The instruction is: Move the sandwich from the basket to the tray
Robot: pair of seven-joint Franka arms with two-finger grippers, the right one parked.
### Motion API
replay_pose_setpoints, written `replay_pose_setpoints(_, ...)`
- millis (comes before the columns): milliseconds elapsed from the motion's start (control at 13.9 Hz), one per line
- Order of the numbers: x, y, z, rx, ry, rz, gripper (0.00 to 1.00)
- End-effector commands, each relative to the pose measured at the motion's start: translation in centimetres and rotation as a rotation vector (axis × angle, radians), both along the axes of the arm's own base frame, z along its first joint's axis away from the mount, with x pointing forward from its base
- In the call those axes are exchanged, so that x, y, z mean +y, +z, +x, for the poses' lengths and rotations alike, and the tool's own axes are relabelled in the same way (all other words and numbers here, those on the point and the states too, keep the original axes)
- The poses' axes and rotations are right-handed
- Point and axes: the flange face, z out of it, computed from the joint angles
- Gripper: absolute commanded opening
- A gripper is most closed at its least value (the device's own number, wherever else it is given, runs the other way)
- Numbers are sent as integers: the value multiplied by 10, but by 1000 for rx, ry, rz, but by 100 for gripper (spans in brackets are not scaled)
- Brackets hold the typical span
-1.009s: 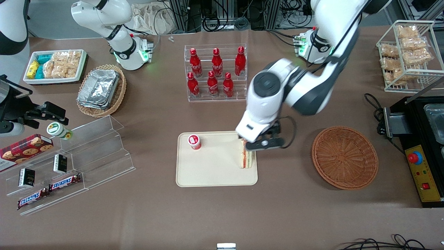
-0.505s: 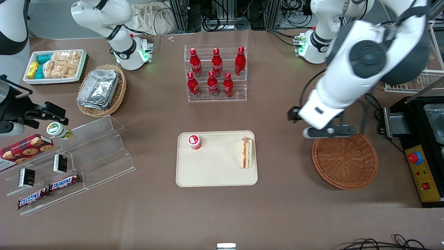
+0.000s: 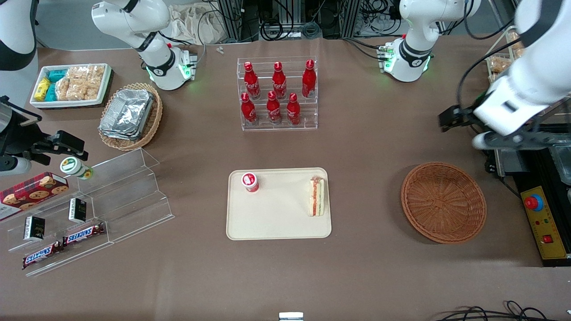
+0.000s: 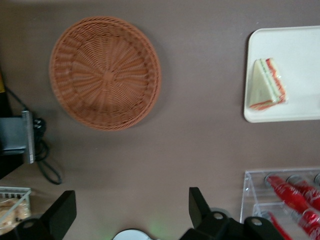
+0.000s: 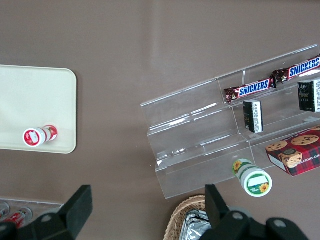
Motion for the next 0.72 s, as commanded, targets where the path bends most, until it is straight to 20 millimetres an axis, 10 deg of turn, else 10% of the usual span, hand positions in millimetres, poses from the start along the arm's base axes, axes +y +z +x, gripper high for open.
replay_pose_setpoints(0, 18, 7, -25, -4, -33, -23, 100)
replay_pose_setpoints(649, 17, 13, -14, -1, -22, -8, 100)
